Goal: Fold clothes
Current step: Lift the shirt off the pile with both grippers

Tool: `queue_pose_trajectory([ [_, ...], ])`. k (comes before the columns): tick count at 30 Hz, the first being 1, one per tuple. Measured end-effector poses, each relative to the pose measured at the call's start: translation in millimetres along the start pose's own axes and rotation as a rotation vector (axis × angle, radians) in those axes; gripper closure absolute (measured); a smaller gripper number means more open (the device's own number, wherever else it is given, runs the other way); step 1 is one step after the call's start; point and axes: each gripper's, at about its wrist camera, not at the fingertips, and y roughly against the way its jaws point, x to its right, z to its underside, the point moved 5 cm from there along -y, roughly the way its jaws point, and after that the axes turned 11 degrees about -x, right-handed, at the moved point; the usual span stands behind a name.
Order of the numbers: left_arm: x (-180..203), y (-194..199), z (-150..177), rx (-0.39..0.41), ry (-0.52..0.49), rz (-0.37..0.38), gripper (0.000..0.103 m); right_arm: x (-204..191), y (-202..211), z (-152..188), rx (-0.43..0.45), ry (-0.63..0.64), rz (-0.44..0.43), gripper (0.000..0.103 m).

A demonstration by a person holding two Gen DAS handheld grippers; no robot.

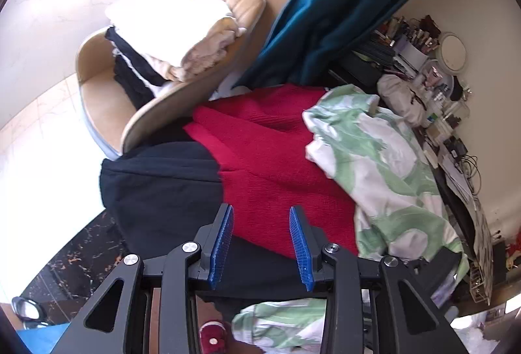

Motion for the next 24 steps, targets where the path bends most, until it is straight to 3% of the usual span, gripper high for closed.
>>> queue_pose_trajectory([
  [1, -5, 2, 0, 0.007, 0.003, -0.010, 0.068, 5, 6, 1, 0.008, -0.021, 0.002, 0.032],
  [2, -8, 2, -1, 0.014, 0.004, -0.017, 0.068, 10, 13, 2, 0.018, -0.047, 0.000, 0.065],
  [3, -10, 2, -2, 0.021, 0.006, -0.024, 0.068, 16, 19, 3, 0.027, -0.073, -0.002, 0.088],
  [5, -13, 1, -4, 0.028, 0.005, -0.031, 0.068, 38, 37, 8, 0.045, -0.168, -0.137, 0.095],
  [6, -13, -1, -6, 0.029, -0.001, -0.029, 0.068, 51, 49, 10, 0.062, -0.204, -0.147, 0.099],
  [15, 39, -19, -23, 0.046, -0.112, 0.031, 0.059, 174, 208, 26, 0.402, -0.490, -0.092, 0.099],
  [17, 59, -24, -21, 0.050, -0.162, 0.046, 0.051, 196, 234, 31, 0.463, -0.530, -0.083, 0.099],
  [24, 127, -50, -3, 0.040, -0.381, 0.057, 0.046, 226, 277, 34, 0.569, -0.574, -0.061, 0.099],
])
